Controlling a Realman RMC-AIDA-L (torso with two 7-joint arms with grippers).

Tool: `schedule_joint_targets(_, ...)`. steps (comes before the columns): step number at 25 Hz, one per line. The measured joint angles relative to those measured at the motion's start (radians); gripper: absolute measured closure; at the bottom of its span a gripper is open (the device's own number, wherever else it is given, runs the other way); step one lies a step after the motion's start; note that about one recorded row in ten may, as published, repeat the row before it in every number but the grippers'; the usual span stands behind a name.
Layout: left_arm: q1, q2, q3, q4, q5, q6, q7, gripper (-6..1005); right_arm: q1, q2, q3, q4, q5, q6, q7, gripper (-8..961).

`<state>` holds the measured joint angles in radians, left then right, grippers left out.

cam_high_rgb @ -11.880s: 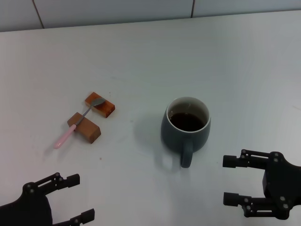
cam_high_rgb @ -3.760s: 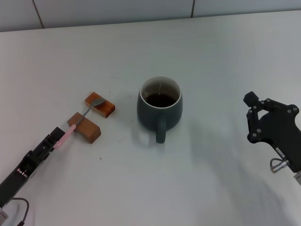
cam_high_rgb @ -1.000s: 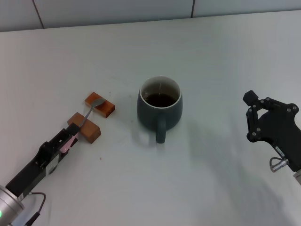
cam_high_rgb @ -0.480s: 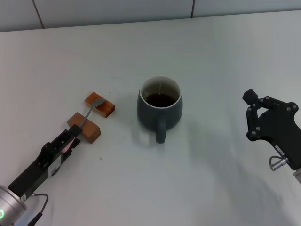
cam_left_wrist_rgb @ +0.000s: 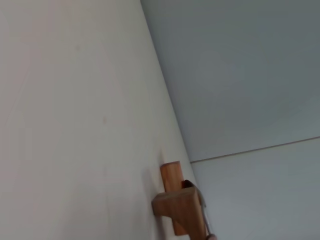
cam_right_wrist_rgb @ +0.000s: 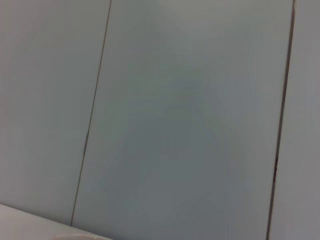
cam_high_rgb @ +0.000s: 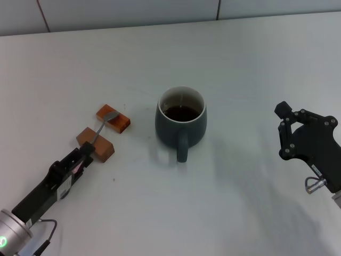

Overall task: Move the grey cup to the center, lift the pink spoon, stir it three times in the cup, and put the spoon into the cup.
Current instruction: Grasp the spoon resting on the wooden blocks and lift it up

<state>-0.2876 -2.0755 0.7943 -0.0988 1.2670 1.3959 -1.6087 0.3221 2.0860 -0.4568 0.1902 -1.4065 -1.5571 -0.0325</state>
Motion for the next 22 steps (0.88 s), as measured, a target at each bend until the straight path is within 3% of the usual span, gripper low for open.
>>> schedule_joint_targets(4,-0.001,0.000,0.001,-0.005,0.000,-0.004,-0.001,533,0.000,-0.001,0.000,0.000,0.000,0.000,0.000,955)
schedule_joint_targets(22,-0.003,0.000,0.004,0.008,0.015,-0.003,0.019,778,0.000,-0.001,0.000,0.003,-0.012,0.000,0.000,954)
